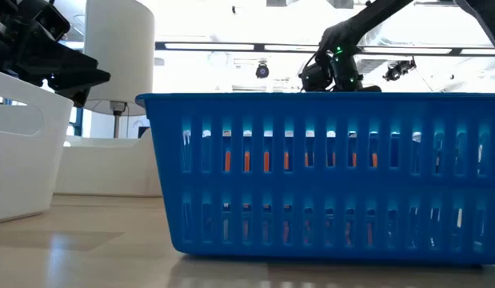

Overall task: Stack baskets by color
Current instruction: Stack the middle blue bin on the top blue bin

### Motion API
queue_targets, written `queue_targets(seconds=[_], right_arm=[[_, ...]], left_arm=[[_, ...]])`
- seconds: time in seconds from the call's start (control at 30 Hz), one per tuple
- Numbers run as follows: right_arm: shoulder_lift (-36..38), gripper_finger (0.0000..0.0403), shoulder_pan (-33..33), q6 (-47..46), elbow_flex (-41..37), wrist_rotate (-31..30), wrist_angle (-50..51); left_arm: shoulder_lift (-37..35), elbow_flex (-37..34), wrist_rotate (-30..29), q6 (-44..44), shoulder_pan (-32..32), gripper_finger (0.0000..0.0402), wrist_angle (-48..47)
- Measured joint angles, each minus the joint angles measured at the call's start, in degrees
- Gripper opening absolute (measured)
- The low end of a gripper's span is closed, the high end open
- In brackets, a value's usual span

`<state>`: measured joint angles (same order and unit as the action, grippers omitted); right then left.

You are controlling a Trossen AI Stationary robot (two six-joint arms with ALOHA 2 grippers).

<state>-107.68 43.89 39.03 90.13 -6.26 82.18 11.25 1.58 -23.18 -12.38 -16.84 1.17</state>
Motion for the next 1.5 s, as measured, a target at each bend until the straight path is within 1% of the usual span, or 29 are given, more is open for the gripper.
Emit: queue_targets(seconds=[0.2, 0.37, 0.53, 0.63, 0.73, 0.87, 0.9, 1.13, 1.2, 1.33, 1.5], right_arm=[[0.0, 0.0039, -1.1, 0.0, 0.0, -4.0, -0.8], [0.0, 0.0068, -1.6, 0.0, 0.0, -4.3, -1.4], [-0.1, 0.0072, -1.2, -0.2, 0.0, -2.1, -2.7], [-1.2, 0.0072, -1.0, -1.7, 0.0, -2.5, -2.7], [-2.5, 0.0062, -1.0, -3.6, 0.0, -4.4, -2.6], [-3.2, 0.0013, -1.2, -3.0, 0.0, -5.3, -1.6], [-3.2, 0.0007, -1.2, -2.7, 0.0, -5.1, -1.3], [-3.3, 0.0002, -0.8, -1.6, 1.0, -5.1, 2.3], [-3.3, 0.0001, -0.7, -1.3, 1.3, -4.7, 2.2], [-3.3, 0.0001, -0.8, -1.0, 0.4, -1.5, 0.9], [-3.3, 0.0001, -1.2, -1.0, -1.5, -2.0, 0.8]], left_arm=[[0.0, 0.0, 0.0, 0.1, 0.0, 0.0137, 0.0], [0.0, 0.0, -0.1, 0.1, 0.0, 0.0137, 0.0], [0.0, 0.0, -0.2, 0.1, 0.0, 0.0137, 0.0], [0.0, 0.0, -0.2, 0.0, 0.0, 0.0137, 0.0], [0.0, 0.0, -0.2, 0.1, 0.0, 0.0137, 0.0], [0.0, 0.0, -0.2, 0.1, 0.0, 0.0137, 0.0], [0.0, 0.0, -0.2, 0.1, 0.0, 0.0137, 0.0], [0.0, 0.0, -0.2, 0.1, 0.0, 0.0137, 0.0], [0.0, 0.0, -0.2, 0.1, 0.0, 0.0137, 0.0], [0.0, 0.0, -0.2, 0.0, 0.0, 0.0137, 0.0], [0.0, 0.0, -0.2, 0.0, 0.0, 0.0137, 0.0]])
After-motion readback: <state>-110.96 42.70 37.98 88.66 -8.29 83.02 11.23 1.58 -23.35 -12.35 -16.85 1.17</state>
